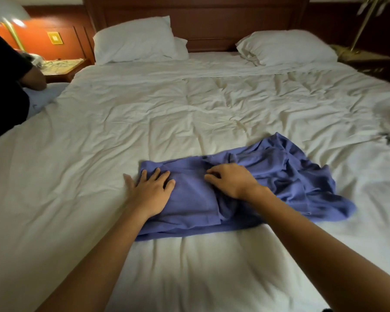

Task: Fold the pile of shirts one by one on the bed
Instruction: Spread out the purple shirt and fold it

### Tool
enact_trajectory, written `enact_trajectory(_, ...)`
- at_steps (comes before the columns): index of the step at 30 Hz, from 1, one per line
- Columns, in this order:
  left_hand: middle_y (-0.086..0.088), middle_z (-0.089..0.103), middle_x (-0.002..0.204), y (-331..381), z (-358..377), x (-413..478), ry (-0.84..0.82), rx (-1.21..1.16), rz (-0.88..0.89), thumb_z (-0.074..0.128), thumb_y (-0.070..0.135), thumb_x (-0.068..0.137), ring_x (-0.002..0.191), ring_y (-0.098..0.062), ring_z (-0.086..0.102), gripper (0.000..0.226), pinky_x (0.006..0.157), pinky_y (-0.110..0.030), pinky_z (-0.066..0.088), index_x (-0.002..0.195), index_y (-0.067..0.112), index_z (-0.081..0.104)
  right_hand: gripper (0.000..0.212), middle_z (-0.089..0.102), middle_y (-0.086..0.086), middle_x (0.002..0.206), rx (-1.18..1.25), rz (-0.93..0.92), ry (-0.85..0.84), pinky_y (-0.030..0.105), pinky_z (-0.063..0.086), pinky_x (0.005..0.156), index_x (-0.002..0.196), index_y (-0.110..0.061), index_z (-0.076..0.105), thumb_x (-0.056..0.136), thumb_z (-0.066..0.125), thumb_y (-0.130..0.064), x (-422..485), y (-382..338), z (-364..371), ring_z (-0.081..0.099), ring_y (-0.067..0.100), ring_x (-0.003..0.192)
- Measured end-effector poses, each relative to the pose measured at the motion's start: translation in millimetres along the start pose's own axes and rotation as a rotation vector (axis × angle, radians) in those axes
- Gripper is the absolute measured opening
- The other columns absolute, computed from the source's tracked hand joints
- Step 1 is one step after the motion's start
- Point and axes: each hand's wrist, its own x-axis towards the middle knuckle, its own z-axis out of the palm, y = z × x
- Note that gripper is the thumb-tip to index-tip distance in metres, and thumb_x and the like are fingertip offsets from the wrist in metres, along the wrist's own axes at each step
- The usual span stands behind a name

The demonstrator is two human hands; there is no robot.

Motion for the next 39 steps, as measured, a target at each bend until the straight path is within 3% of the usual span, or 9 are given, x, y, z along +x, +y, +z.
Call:
enact_trajectory(4,-0.011,0.032,0.158,41.4,-12.2,5.4,0.151,-0.187,-0.059,0.028,0.064,0.098,0.149,-0.037,0.017,0.066,0.116,-0.067,0.006,0.147,0.020,0.037,0.047,0.051,0.010,0.139,0.027,0.279,0.441,0.050,0.037,0.101,0.138,-0.030,0.052,0.095,0.054,-0.047,-32.8,75.4,-33.9,0.045,0.036,0.127)
enact_trajectory(8,0.010,-0.003,0.168,94.1,3.3,2.8,0.074,-0.233,0.207,0.025,0.072,0.094,0.154,-0.025,-0.004,0.069,0.119,-0.060,-0.007,0.156,0.047,0.006,0.064,0.039,0.023,0.145,0.161,0.716,0.292,0.053,0.028,0.113,0.149,-0.039,0.033,0.092,0.044,-0.065,-55.3,152.2,-53.0,0.037,0.044,0.133)
enact_trajectory(14,0.017,0.001,0.166,101.2,16.2,12.4,0.002,-0.157,0.198,0.012,0.079,0.087,0.154,-0.025,-0.001,0.071,0.118,-0.063,-0.005,0.152,0.056,-0.002,0.071,0.028,0.021,0.153,0.066,0.809,0.206,0.058,0.006,0.114,0.146,-0.049,0.033,0.085,0.027,-0.083,-50.1,154.3,-28.5,0.019,0.041,0.141)
enact_trajectory(17,0.018,-0.002,0.166,100.4,18.8,13.2,-0.006,-0.164,0.193,0.010,0.080,0.085,0.154,-0.023,-0.003,0.070,0.118,-0.063,-0.005,0.149,0.059,-0.005,0.076,0.029,0.022,0.149,0.116,0.856,0.259,0.060,0.014,0.112,0.146,-0.046,0.035,0.082,0.025,-0.086,-43.3,151.8,-22.8,0.024,0.044,0.137)
enact_trajectory(22,0.019,-0.004,0.166,100.1,23.6,15.5,0.021,-0.175,0.194,0.015,0.078,0.088,0.154,-0.022,-0.003,0.066,0.118,-0.062,-0.006,0.148,0.061,-0.006,0.081,0.046,0.022,0.143,0.409,0.662,0.263,0.050,0.038,0.103,0.149,-0.037,0.033,0.082,0.038,-0.081,-22.4,146.3,-34.6,0.047,0.044,0.126)
enact_trajectory(25,0.020,-0.002,0.166,98.7,26.7,16.6,0.048,-0.188,0.200,0.013,0.079,0.087,0.154,-0.021,-0.002,0.066,0.117,-0.061,-0.006,0.148,0.062,-0.004,0.083,0.056,0.021,0.133,0.351,0.602,0.233,0.046,0.044,0.089,0.150,-0.034,0.032,0.082,0.042,-0.081,-14.6,133.6,-31.1,0.056,0.042,0.117)
enact_trajectory(31,0.018,0.004,0.166,94.9,20.3,12.6,0.100,-0.319,0.214,0.021,0.072,0.093,0.154,-0.015,0.002,0.063,0.121,-0.056,-0.004,0.153,0.054,0.011,0.037,0.068,0.015,0.109,0.275,0.496,0.329,0.038,0.049,0.075,0.128,-0.020,0.060,0.093,0.061,-0.034,-22.1,131.9,-35.3,0.062,0.038,0.099)
enact_trajectory(35,0.007,0.037,0.158,81.8,2.8,1.5,0.231,-0.960,0.213,0.050,0.038,0.103,0.149,-0.010,0.026,0.048,0.124,-0.041,0.018,0.149,0.028,0.044,0.032,0.068,0.014,0.109,0.256,0.360,0.505,0.033,0.042,0.070,0.124,-0.019,0.064,0.093,0.060,-0.025,-17.9,84.9,-71.1,0.062,0.038,0.099)
enact_trajectory(39,-0.003,0.057,0.142,51.9,-29.5,-17.1,0.124,-1.650,-0.079,0.039,0.038,0.106,0.128,-0.016,0.054,0.041,0.101,-0.021,0.044,0.139,0.019,0.054,0.024,0.068,0.014,0.102,0.085,0.135,0.409,0.032,0.042,0.060,0.117,-0.011,0.063,0.095,0.054,-0.014,2.6,-17.5,-89.8,0.063,0.035,0.088)
